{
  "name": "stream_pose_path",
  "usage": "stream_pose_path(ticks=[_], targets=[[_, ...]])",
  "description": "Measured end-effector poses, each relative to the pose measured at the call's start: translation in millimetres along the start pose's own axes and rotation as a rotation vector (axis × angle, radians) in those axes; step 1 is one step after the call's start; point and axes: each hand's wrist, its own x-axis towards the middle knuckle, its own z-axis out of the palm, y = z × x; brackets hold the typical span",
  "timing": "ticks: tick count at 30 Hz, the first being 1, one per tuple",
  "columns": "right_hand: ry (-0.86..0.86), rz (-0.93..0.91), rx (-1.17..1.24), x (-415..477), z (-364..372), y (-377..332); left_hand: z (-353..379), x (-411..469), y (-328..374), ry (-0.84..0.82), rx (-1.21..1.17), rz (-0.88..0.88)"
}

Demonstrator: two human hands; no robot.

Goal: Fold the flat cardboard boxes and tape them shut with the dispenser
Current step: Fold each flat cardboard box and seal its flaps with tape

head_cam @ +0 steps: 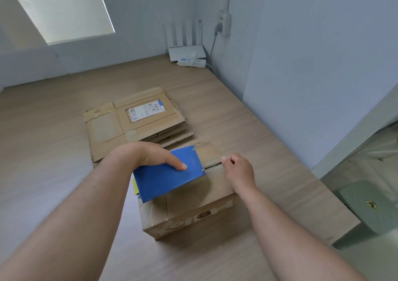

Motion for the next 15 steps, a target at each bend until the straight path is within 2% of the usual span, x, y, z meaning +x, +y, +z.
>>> stream_pose_path(ticks=[4, 15], targets=[[-0.018, -0.012, 0.064, 3.5, -2.4, 0.2, -15.0, -7.3, -6.6, -0.065, -0.168, 0.046], [-0.029, -0.111, 0.042, 4.3, 7.5, -6.4, -48.2, -32.2, -86.8, -0.13, -0.128, -0.035]])
